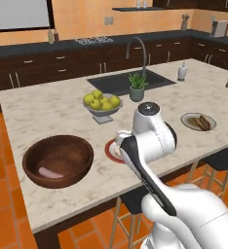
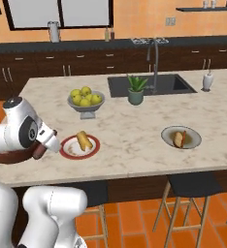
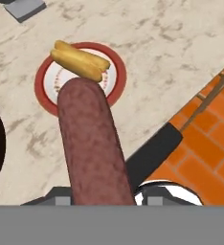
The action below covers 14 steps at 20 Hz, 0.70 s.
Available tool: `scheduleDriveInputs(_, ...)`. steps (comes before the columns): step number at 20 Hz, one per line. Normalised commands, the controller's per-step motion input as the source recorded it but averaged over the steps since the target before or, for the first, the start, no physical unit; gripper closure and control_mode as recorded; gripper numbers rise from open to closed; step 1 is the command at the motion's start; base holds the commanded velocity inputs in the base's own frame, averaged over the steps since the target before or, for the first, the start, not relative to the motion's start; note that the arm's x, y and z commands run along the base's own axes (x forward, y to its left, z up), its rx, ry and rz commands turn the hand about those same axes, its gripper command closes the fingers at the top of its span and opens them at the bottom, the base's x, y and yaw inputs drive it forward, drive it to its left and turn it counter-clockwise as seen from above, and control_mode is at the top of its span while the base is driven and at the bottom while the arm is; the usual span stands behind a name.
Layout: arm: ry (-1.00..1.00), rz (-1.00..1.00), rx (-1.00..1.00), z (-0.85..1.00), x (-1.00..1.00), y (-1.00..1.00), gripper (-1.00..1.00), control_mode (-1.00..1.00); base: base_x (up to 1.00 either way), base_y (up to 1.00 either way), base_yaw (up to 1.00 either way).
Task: Place one bun and one sausage from the bowl on each plate.
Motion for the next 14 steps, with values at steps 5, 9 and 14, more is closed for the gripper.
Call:
scheduleDriveInputs(5, 0.04, 0.35, -0.02, -0.07, 0.97, 0.07, 1.00, -1.00, 0.00, 0.00, 0.00)
scheduleDriveInputs(9, 0.12, 0.30, -0.20, -0.66, 0.85, 0.00, 1.00, -1.00, 0.00, 0.00, 0.00)
scheduleDriveInputs(14, 0.13, 0.33, -0.15, -0.88, 0.82, 0.06, 1.00, -1.00, 0.00, 0.00, 0.00)
